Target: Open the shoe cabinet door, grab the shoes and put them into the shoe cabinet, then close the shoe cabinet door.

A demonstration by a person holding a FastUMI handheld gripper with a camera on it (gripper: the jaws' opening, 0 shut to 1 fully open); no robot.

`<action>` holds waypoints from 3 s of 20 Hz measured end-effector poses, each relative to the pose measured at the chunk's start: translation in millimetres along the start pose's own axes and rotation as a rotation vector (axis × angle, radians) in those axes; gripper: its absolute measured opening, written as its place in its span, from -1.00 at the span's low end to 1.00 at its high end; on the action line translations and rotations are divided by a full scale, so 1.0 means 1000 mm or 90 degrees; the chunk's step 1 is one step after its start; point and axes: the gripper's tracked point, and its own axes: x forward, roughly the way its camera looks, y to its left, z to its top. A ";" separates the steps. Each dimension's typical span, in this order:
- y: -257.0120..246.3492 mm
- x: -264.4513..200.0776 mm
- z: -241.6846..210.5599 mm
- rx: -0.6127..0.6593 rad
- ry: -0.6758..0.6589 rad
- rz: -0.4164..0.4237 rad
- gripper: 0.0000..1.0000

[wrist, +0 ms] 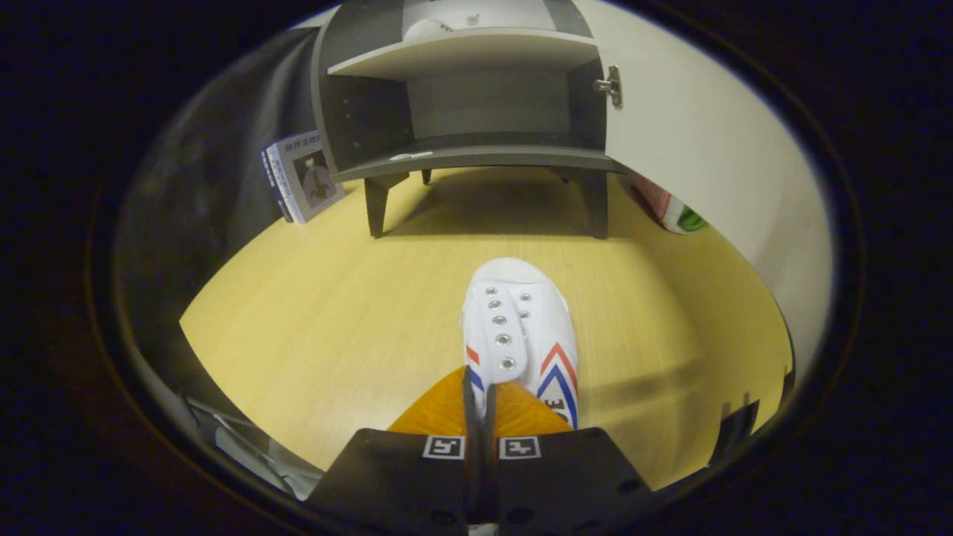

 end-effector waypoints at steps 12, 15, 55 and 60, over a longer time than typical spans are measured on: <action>0.024 -0.036 0.088 0.041 -0.112 -0.014 -0.95; 0.034 -0.050 0.123 0.033 -0.142 -0.015 -0.95; -0.008 0.013 0.496 -0.050 -0.342 -0.127 -0.96; -0.023 0.040 0.499 -0.053 -0.314 -0.136 -0.95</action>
